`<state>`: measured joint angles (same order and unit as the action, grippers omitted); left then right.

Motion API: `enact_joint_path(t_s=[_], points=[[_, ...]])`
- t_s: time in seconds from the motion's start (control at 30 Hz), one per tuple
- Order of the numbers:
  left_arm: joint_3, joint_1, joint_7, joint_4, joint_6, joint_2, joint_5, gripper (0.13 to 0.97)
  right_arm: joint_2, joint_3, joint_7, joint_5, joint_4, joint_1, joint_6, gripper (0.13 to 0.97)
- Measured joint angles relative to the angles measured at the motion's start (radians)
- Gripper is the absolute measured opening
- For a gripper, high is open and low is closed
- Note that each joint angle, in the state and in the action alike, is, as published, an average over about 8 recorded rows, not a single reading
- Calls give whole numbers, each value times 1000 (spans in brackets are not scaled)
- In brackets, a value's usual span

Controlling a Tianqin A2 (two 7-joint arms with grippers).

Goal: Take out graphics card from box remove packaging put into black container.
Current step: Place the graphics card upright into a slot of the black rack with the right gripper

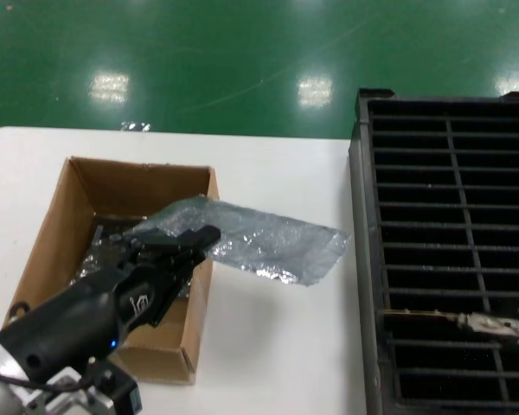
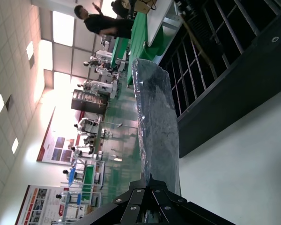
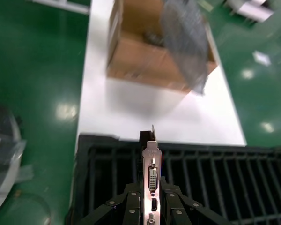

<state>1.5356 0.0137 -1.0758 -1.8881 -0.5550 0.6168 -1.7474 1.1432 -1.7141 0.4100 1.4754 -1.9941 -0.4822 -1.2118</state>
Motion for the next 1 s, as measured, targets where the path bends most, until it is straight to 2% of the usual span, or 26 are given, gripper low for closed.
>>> enact_joint_path(t_s=[0.23,0.43,0.73,1.0], points=[[0,0,0,0,0,0,0,139,-77,-118,1,-112,65,-206,-210,189],[0,0,0,0,0,0,0,138,-127,-197,1,-173,109,-322,-314,189],[0,0,0,0,0,0,0,138,-138,-313,90,-154,165,-445,-355,189],[0,0,0,0,0,0,0,138,-131,-369,134,-129,191,-518,-358,189]])
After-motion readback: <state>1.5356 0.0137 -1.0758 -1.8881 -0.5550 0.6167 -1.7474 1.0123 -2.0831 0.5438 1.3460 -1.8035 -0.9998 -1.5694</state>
